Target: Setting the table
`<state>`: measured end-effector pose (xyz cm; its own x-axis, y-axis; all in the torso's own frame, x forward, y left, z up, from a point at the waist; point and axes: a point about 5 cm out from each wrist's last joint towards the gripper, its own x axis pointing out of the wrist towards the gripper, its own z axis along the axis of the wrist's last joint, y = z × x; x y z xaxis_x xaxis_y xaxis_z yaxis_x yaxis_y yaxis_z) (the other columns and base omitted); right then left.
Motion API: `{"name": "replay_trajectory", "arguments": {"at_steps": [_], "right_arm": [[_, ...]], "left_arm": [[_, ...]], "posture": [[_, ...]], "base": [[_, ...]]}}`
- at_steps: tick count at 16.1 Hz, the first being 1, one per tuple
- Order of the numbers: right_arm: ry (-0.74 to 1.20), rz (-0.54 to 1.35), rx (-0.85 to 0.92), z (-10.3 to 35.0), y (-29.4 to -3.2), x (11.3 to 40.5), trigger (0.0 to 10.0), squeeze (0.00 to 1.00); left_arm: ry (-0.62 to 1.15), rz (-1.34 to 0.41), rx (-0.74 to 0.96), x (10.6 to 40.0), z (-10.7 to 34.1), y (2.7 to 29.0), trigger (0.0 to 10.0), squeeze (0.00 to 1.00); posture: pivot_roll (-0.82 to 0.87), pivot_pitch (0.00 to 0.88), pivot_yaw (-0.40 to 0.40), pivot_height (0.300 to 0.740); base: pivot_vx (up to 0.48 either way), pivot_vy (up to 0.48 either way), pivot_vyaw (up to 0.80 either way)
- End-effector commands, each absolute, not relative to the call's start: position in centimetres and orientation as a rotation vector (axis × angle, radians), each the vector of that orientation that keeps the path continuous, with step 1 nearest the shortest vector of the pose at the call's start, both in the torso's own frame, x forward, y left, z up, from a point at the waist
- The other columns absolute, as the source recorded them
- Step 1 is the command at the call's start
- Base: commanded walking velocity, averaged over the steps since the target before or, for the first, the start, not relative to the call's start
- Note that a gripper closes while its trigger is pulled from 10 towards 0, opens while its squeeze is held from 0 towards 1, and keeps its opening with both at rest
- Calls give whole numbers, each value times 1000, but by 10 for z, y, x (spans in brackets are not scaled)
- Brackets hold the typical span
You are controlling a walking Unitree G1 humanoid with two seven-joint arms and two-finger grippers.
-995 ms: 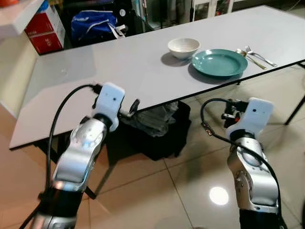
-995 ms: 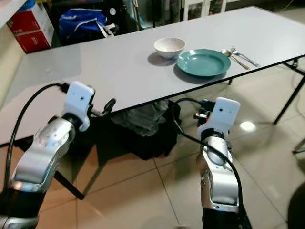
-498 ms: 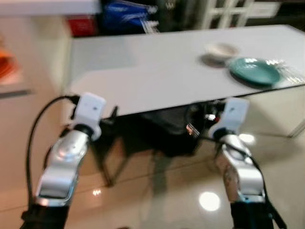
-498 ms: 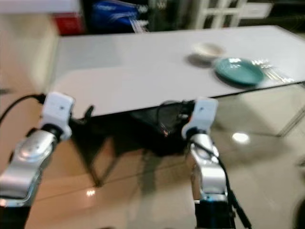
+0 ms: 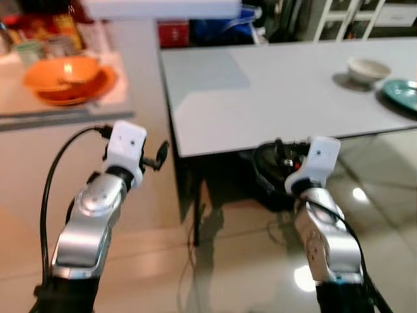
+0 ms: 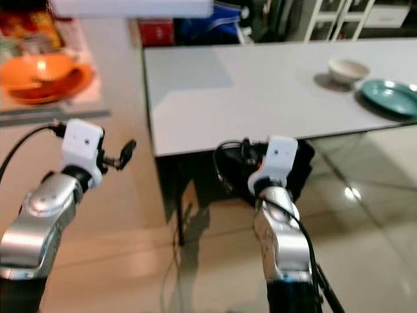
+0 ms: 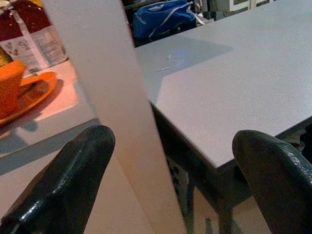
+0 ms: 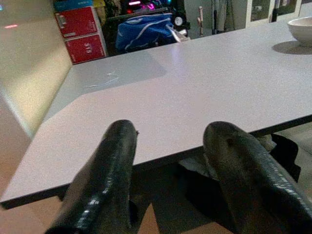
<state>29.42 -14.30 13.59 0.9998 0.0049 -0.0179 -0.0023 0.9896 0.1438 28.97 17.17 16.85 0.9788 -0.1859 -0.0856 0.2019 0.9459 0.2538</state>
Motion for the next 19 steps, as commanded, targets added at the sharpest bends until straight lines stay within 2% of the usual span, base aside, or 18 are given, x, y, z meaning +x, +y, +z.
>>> {"name": "replay_trajectory", "arguments": {"at_steps": [1,4,6,7,8,15,16,17,18,19], "right_arm": [[23,24,113,136,-142,297,10000,1000],[31,51,30,138,-139,300,10000,1000],[34,68,52,142,-136,301,10000,1000],[22,85,63,148,-133,303,10000,1000],[-3,89,84,155,-133,304,10000,1000],[-13,91,139,164,-131,309,10000,1000],[-2,81,78,164,-132,311,10000,1000],[0,78,39,165,-131,313,10000,941],[-14,88,33,168,-129,313,10000,0],[-36,116,25,173,-124,315,10000,0]], "left_arm": [[54,-196,274,288,170,170,10000,1000],[40,-192,291,287,174,171,10000,1000],[19,-202,329,287,178,170,10000,1000],[0,-213,328,288,184,167,10000,714],[-16,-215,317,289,188,166,10000,4],[-47,-182,267,291,195,163,10000,0],[-45,-184,275,292,196,160,10000,0],[-30,-174,311,293,196,159,10000,0],[-47,-178,307,293,197,159,10000,0],[-61,-172,293,293,200,161,10000,0]], "posture": [[25,0,-20,740],[23,0,-25,740],[18,0,-20,740],[15,0,-16,740],[15,0,-16,740],[16,0,-28,740],[13,0,-30,740],[13,0,-31,740],[11,0,-31,740],[13,0,-35,740]], "base": [[0,480,0],[0,480,0],[0,480,0],[0,480,0],[0,480,0],[0,480,0],[0,0,0],[0,0,0],[0,0,0],[345,0,0]]}}
